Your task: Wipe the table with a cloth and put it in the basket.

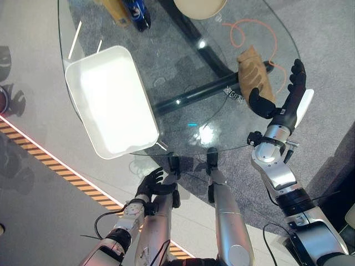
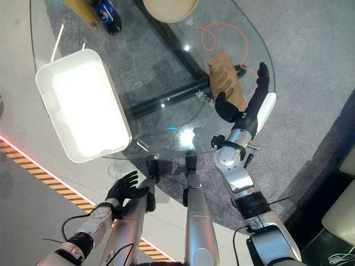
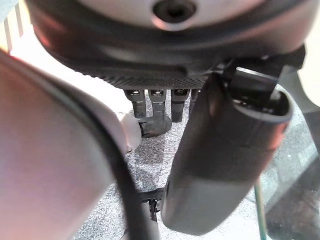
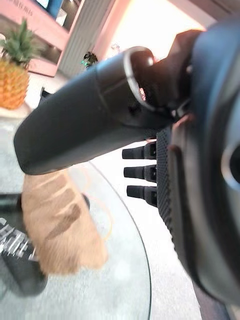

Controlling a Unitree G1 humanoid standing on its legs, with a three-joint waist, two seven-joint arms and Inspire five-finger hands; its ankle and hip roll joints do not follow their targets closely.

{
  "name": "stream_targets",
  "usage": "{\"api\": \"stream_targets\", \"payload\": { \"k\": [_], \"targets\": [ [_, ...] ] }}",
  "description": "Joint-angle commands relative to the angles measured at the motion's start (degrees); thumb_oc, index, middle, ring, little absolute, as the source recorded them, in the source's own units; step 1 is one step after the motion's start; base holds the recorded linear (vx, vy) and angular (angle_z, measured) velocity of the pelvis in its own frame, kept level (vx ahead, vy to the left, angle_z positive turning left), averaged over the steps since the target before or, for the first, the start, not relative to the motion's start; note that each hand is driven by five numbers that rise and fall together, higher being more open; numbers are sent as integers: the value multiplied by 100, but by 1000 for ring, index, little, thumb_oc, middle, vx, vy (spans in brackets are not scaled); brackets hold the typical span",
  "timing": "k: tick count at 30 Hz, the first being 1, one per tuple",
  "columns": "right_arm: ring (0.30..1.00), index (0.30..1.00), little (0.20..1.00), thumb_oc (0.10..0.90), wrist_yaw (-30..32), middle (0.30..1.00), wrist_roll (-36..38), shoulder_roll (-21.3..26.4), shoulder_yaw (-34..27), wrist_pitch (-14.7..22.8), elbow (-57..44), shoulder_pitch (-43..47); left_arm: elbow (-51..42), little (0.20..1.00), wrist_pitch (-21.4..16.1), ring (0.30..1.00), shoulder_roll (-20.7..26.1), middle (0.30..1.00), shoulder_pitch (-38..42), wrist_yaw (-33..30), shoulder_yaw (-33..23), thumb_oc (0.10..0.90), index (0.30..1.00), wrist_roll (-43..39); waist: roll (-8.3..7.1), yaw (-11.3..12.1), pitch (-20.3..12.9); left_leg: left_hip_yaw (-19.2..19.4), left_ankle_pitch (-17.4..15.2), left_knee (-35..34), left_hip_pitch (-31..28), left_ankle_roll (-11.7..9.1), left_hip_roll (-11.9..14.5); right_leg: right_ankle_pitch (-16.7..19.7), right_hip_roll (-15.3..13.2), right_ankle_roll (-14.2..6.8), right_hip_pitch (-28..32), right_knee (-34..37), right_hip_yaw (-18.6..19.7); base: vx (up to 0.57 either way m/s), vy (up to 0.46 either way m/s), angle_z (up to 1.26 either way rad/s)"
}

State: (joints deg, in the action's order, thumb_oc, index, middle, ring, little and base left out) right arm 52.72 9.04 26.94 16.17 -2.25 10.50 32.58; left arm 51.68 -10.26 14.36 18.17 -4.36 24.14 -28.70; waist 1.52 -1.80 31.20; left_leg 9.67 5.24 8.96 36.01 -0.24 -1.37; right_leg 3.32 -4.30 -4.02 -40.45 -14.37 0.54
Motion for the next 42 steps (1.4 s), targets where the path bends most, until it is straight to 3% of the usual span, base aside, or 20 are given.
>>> {"api": "stream_targets", "payload": {
  "k": [1,18,32,42],
  "targets": [
    [900,900,900,800,463,900,-221,382,-241,136,-694,143,-288,900,-182,900,-90,900,-313,-108,48,800,900,-229,170,-123,-140,-418,-780,1010,545,61,-357,-261,193,37,-295,-335,-304,54,29,5],
    [900,900,900,800,358,900,384,655,-122,-268,23,805,-737,900,-9,900,56,900,-142,-144,246,800,900,-508,326,8,-140,-551,-798,1564,1490,82,-331,-263,185,8,-1286,-907,-286,30,6,3],
    [900,900,900,800,318,900,1304,1112,141,-486,1515,2067,-1035,900,36,900,225,900,28,-184,491,800,900,-856,479,203,-140,-645,-803,1824,2049,43,-327,-232,173,-2,-1832,-1171,-323,21,0,2],
    [900,900,900,800,844,900,1261,1458,233,-830,2040,2704,-1277,900,48,900,362,900,-71,-232,679,800,900,-1008,548,289,-140,-669,-823,1907,2223,13,-319,-243,160,-1,-1998,-1283,-372,8,1,4]
  ]
}}
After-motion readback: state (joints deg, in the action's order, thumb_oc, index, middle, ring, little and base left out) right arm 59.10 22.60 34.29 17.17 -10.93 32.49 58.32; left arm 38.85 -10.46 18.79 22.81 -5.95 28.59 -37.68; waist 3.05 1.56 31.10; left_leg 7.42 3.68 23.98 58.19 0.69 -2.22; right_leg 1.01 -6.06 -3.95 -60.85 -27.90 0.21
